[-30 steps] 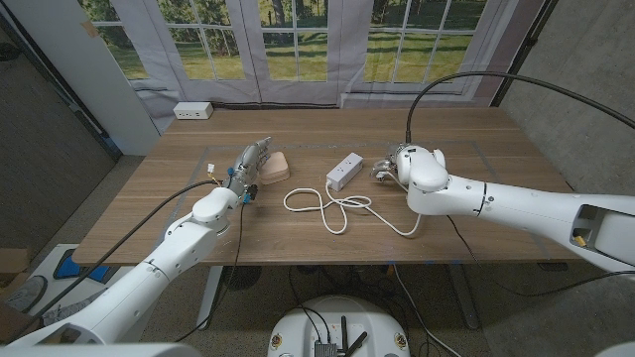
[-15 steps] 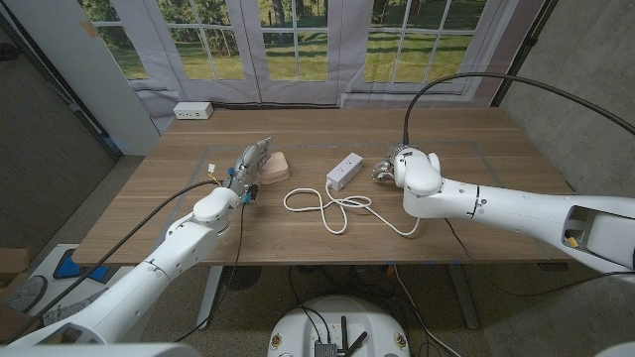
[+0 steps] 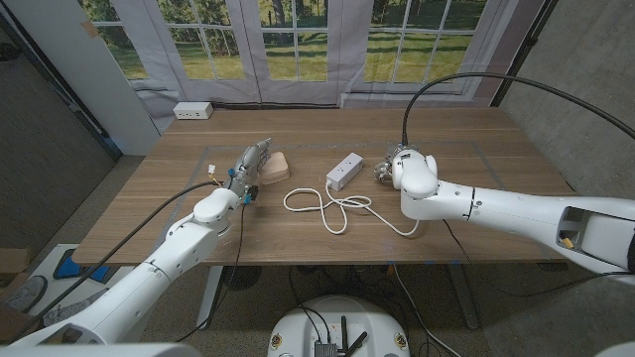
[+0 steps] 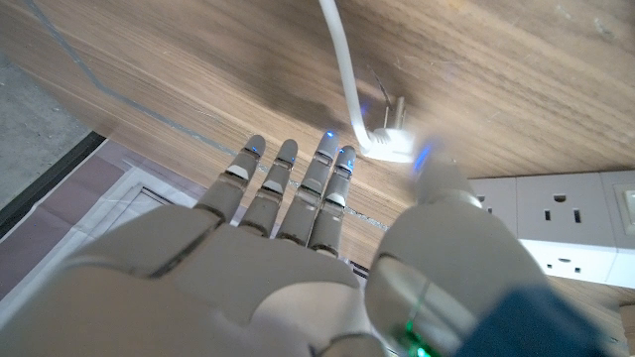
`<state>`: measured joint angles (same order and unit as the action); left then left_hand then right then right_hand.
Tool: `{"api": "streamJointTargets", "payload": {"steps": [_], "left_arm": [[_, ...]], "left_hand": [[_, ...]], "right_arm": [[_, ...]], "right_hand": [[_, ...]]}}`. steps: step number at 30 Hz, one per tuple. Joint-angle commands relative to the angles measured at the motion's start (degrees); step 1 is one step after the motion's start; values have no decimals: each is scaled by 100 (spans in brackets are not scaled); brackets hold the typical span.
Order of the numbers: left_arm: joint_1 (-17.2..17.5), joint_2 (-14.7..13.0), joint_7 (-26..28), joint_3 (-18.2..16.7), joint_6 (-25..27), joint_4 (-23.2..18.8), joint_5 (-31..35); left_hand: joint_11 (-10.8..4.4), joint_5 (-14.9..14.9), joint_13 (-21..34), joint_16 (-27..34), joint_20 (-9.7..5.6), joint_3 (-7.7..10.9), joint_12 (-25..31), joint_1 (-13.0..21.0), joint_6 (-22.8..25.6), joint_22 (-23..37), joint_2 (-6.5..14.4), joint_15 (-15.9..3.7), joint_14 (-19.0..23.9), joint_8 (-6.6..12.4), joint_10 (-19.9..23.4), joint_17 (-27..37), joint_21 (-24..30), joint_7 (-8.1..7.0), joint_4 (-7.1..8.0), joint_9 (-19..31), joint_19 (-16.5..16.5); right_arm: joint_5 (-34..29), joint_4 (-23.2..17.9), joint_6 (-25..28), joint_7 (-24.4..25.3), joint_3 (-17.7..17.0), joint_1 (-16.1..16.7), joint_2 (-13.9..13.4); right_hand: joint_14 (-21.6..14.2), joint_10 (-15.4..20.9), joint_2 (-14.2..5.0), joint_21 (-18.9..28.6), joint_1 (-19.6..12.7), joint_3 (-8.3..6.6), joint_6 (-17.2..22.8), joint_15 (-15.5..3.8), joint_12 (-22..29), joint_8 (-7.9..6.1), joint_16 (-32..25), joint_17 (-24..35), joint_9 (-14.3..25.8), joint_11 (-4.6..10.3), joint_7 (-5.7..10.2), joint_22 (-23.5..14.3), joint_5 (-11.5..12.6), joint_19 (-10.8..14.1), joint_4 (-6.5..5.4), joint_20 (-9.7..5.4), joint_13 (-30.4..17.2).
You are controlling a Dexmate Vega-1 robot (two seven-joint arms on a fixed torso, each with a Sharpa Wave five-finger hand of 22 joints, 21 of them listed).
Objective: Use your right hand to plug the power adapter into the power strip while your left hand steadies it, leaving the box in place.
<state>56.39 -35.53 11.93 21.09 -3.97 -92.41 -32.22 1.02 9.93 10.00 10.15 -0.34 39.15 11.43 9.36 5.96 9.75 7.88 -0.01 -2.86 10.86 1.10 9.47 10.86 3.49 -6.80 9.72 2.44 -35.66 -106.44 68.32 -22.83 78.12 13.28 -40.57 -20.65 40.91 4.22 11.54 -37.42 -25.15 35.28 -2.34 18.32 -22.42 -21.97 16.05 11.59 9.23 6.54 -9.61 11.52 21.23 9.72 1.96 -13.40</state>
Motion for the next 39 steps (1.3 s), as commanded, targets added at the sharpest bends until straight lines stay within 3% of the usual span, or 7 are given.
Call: {"api": "streamJointTargets", "payload": {"steps": [1, 19, 27, 39], "left_arm": [[54, 5, 60, -9, 7, -51, -3], [133, 1, 117, -25, 13, -123, -10], [142, 5, 128, -27, 4, -124, -4], [87, 27, 57, 23, 3, -72, 1]], "left_hand": [[1, -13, 19, 4, -10, -3, -4, 66, 53, 6, 206, 0, 18, -9, 47, 9, 12, -15, -40, 32, 61], [7, -12, 21, 2, -10, -8, -7, 74, 72, 6, 212, 4, 17, -15, 61, 9, 12, -8, -39, 34, 64], [16, -12, 22, 1, -11, -10, -5, 77, 80, 6, 213, 8, 18, -16, 72, 9, 12, -8, -38, 34, 64], [22, -11, 23, 3, -12, -12, -9, 82, 80, 6, 216, 4, 26, -23, 76, 9, 12, -3, -37, 35, 67]], "right_arm": [[-79, 149, 8, 77, 75, -36, 90], [-38, 280, -152, 129, -25, 23, 150], [-48, 305, -210, 181, -90, 82, 155], [69, 126, -272, 633, -553, 466, 97]], "right_hand": [[-133, 256, -14, -1, -149, -53, 215, -579, 57, -97, -98, 31, 17, 99, 52, -17, -1, 63, 10, -57, -33], [-523, 874, -111, 1, -554, -81, 794, -880, 123, -335, -408, 109, 8, 270, 218, -17, -17, 261, 25, -178, -110], [-611, 1080, -154, -7, -730, -90, 961, -915, 139, -402, -513, 150, 4, 302, 256, -16, -15, 299, 30, -229, -127], [-844, 1455, -292, 7, -1106, -106, 1373, -966, 151, -558, -774, 267, -3, 315, 395, -14, -5, 455, 29, -336, -130]]}}
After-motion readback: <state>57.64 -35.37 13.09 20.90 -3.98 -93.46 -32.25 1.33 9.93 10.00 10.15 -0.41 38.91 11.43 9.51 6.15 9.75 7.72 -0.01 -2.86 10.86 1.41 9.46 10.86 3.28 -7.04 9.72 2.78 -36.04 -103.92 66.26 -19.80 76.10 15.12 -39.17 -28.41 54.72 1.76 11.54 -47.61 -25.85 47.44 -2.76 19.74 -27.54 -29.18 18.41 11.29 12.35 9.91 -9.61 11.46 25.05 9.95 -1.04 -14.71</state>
